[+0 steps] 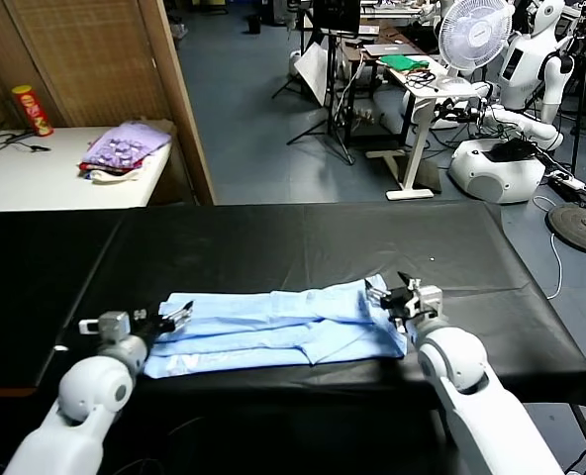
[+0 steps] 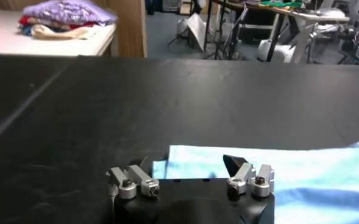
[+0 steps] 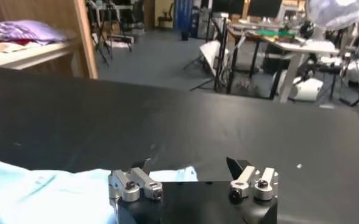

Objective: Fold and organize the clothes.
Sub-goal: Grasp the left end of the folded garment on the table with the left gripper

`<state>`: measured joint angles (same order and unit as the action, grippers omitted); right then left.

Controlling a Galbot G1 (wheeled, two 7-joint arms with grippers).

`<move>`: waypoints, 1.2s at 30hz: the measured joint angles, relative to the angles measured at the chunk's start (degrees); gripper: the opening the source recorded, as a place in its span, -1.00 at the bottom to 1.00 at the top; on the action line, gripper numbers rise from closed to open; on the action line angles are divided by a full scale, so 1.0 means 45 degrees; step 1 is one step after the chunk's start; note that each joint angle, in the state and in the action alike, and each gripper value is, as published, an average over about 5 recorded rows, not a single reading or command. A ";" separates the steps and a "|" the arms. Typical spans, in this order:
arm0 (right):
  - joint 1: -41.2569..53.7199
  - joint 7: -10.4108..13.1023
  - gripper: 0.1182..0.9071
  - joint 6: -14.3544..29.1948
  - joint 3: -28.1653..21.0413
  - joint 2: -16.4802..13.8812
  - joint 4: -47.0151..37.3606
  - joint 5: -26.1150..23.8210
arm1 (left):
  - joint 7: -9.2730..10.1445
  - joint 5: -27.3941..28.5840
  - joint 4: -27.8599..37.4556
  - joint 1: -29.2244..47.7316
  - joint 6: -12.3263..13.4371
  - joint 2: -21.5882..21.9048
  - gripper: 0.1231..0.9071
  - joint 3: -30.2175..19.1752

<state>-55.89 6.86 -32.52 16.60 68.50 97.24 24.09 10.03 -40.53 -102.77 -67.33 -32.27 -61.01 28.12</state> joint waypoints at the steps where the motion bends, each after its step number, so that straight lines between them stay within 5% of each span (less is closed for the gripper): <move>1: 0.0000 0.0006 0.37 0.0059 -0.0007 0.0079 -0.0097 -0.0001 | 0.0006 -0.0136 0.0091 0.0048 -0.0003 -0.0031 0.70 0.0013; 4: -0.0038 0.0046 -0.05 0.0368 -0.0035 0.0273 -0.0303 -0.0027 | 0.0024 -0.0459 0.0263 0.0111 0.0059 -0.0099 0.49 0.0076; 10: -0.0125 0.0720 -0.84 0.1271 -0.0177 0.0655 -0.0609 -0.0128 | 0.0129 0.0644 0.0504 0.0082 0.0852 -0.0377 -0.33 -0.0013; 14: -0.0103 0.1193 -0.94 0.1859 -0.0225 0.0975 -0.0858 -0.0308 | 0.0379 0.2218 0.0719 0.0136 0.1578 -0.0692 -0.86 -0.0139; 17: -0.0163 0.1057 -0.95 0.2006 -0.0239 0.1056 -0.0894 -0.0327 | 0.0509 0.2938 0.0846 0.0256 0.1823 -0.0891 -0.98 -0.0156; 22: -0.0439 0.0539 -0.63 0.2055 -0.0155 0.0917 -0.0561 -0.0397 | 0.0521 0.3254 0.0793 0.0283 0.1938 -0.0972 -0.92 -0.0139; 31: -0.1186 0.0387 0.56 0.2163 0.0301 0.0457 0.0462 -0.0398 | 0.0526 0.2535 0.0127 -0.0201 0.1906 -0.0627 0.24 0.0319; 36: -0.1359 0.0337 0.72 0.2191 0.0369 0.0395 0.0688 -0.0346 | 0.0664 0.1744 -0.0563 -0.0857 0.1785 -0.0800 0.66 0.0847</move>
<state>-62.00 8.37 -22.66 18.26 70.27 100.34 22.54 13.02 -32.68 -105.30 -71.19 -24.24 -64.61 31.93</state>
